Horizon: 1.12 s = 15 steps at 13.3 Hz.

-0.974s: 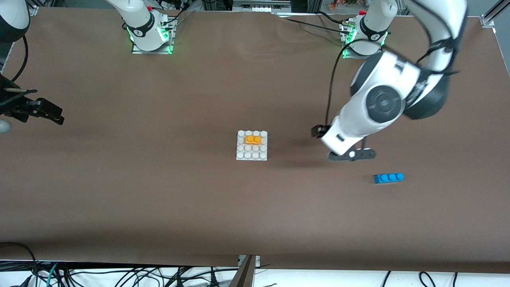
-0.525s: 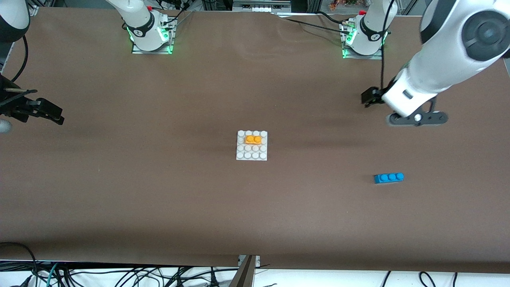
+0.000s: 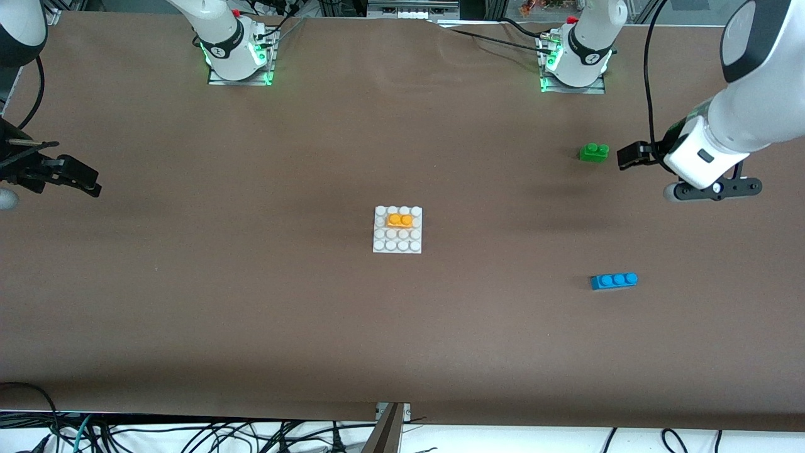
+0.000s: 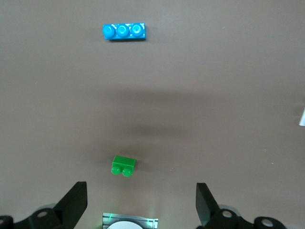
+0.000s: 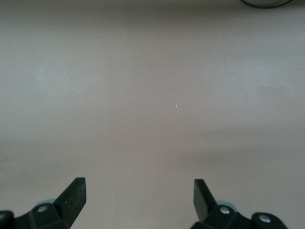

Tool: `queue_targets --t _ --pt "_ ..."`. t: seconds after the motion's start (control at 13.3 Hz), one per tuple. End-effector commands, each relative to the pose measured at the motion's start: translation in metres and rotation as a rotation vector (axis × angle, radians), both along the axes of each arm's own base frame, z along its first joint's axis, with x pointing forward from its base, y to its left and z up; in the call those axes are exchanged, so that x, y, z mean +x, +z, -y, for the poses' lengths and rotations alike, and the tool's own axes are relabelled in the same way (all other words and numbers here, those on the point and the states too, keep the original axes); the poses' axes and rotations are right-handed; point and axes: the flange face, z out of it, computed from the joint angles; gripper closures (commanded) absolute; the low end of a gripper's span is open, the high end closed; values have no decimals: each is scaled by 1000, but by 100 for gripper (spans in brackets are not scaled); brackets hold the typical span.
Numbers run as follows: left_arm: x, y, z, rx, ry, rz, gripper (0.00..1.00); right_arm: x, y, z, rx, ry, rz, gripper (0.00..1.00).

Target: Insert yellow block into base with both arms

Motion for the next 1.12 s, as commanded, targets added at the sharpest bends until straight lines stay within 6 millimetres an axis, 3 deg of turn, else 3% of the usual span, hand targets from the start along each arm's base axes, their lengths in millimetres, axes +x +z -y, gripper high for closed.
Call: queue_targets --t 0.0,0.52,0.67,1.05 --pt "-7 3 -4 -23 -21 30 0 0 3 0 -7 3 3 0" --pt "-26 -9 -6 -25 -88 78 0 0 3 0 -7 3 3 0" --pt "-24 -12 -29 -41 -96 89 0 0 3 2 -7 0 3 0" --pt "-16 -12 -40 -59 -103 135 0 0 3 2 -7 0 3 0"
